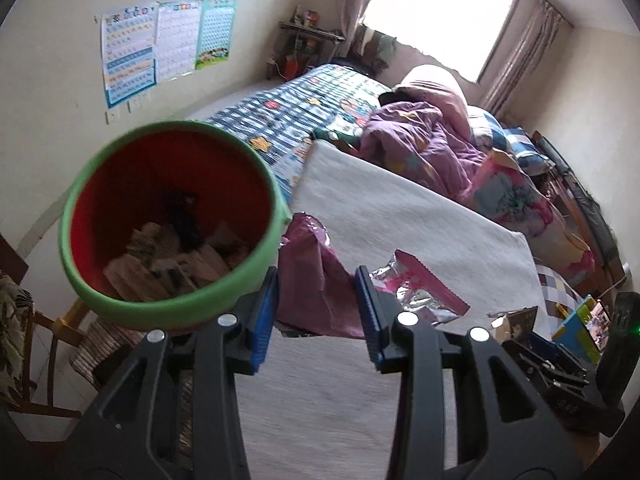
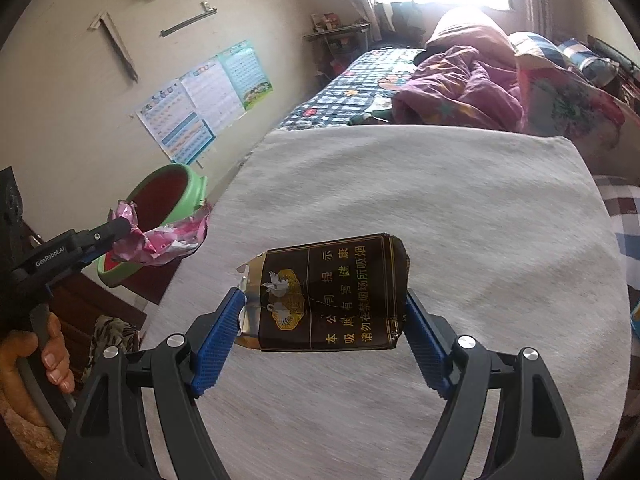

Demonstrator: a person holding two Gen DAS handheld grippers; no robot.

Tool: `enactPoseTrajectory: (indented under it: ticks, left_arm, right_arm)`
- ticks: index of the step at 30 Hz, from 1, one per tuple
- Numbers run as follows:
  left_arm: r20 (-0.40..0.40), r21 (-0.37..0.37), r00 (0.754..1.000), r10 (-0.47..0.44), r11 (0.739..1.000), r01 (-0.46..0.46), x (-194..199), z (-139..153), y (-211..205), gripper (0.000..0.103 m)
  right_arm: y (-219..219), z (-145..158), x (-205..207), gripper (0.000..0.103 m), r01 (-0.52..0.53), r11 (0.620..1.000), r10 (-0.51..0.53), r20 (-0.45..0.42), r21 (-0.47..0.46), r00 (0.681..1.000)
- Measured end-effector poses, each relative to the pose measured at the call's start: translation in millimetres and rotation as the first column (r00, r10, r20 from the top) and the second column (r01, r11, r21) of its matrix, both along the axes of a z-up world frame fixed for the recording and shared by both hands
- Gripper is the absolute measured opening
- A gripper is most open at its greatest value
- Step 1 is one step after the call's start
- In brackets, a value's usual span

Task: Collect trash
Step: 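Carry the pink wrapper and cigarette pack over the red bucket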

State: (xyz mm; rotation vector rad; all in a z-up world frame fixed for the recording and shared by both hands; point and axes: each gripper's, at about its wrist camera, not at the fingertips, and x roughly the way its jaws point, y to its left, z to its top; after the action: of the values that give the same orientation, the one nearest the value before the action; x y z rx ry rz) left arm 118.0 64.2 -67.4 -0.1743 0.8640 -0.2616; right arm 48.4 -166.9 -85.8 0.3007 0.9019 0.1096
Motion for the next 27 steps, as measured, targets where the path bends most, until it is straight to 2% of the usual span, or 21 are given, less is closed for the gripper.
enactPoseTrajectory:
  ticks: [16,27]
  left_arm:
    - [0.072,0.021,0.994,0.083,0.996,-0.085,31.7,13.0,82.1,0.037]
    - [0.097,0.071,0.989,0.114,0.990,-0.121,50.7,9.5,114.3,0.037]
  right_arm:
    - [81.9,25.3,52.9,0.076,-0.068,0.993,0.074,0.064,-0.101,0.995]
    - [121.1,31.4,83.1,0.076,-0.104,0.987,0.115,0.082,-0.119,0.990]
